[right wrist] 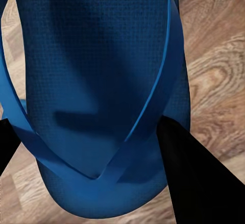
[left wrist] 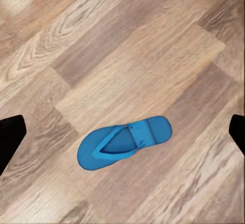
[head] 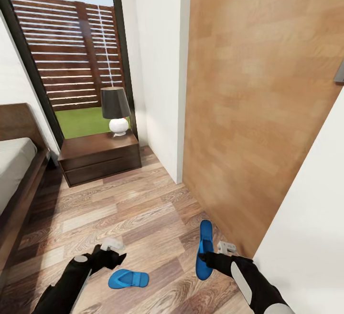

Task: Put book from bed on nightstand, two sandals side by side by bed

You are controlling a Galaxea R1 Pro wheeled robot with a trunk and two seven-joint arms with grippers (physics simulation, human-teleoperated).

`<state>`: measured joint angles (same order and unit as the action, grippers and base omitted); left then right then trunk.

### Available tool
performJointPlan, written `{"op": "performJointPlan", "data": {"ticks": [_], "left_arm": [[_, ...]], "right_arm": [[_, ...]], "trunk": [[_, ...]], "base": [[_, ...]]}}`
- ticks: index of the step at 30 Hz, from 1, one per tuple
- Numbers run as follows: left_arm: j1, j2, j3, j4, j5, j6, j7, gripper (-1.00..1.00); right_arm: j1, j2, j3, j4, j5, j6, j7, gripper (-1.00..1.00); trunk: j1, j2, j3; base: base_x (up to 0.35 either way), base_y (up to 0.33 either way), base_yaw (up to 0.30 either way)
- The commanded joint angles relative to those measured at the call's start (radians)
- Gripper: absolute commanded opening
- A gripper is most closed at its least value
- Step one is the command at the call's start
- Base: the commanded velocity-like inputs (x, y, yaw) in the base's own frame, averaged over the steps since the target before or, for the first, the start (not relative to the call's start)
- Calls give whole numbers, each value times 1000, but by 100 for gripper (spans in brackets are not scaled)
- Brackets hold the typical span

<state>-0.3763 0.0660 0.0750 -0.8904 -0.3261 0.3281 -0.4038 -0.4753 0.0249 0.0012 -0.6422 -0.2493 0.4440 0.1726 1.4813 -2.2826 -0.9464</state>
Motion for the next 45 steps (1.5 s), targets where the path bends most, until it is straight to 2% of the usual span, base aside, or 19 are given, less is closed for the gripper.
{"op": "performJointPlan", "data": {"ticks": [1,2,3,4,5,7,9,10,11,12,13,14,16,21,34,45], "left_arm": [[-21,0,-1,-12,-40,13,-70,100],[-35,0,-4,-16,-58,17,-105,100],[-68,2,-12,-18,-105,23,-176,100],[-106,3,-18,-16,-175,28,-254,100],[-143,4,-23,-13,-269,31,-333,100],[-196,5,-27,-13,-484,34,-479,100],[-211,4,-29,-12,-590,35,-546,100],[-226,2,-31,-12,-789,31,-645,100],[-228,1,-31,-12,-834,31,-660,100],[-231,-1,-32,-13,-912,30,-683,100],[-233,-2,-32,-13,-944,29,-692,100],[-234,-6,-33,-13,-995,29,-704,100],[-236,-11,-34,-13,-1042,28,-714,100],[-237,-12,-34,-15,-1081,31,-723,100],[-237,-28,-37,-16,-1091,38,-725,100],[-237,-35,-38,-15,-1091,38,-726,100]], "right_arm": [[0,0,0,-1,-7,5,-2,-100],[0,0,0,0,-7,5,-2,-100],[0,0,1,0,-8,5,-2,-100],[0,0,1,0,-8,6,-2,-100],[0,0,1,1,-8,6,-1,-100],[0,0,2,1,-8,14,-1,-100],[0,-1,2,1,-8,21,-1,-100],[0,-1,2,1,-9,35,-1,-100],[0,-1,2,1,-9,38,-1,-100],[0,-2,2,1,-8,42,-1,-100],[0,-2,2,1,-9,44,-1,-100],[0,-2,2,1,-9,46,-1,-100],[0,-2,2,1,-10,48,-1,-100],[0,-2,1,1,-10,49,-1,-100],[0,-2,1,1,-9,50,-1,-100],[0,-2,2,1,-10,50,0,-100]], "trunk": [[0,0,-1],[0,0,-1],[0,0,-1],[0,0,-1],[0,0,-1],[0,0,-1],[0,0,-1],[0,0,-1],[0,0,-1],[0,0,-1],[0,0,-1],[0,0,-1],[0,0,-1],[0,0,-1],[0,0,-1],[-42,77,33]], "base": [[0,0,0],[0,0,0],[0,0,0],[0,0,0],[0,0,0],[0,0,0],[0,0,0],[0,0,0],[0,0,0],[0,0,0],[0,0,0],[0,0,0],[0,0,0],[0,0,0],[0,0,0],[0,0,0]]}}
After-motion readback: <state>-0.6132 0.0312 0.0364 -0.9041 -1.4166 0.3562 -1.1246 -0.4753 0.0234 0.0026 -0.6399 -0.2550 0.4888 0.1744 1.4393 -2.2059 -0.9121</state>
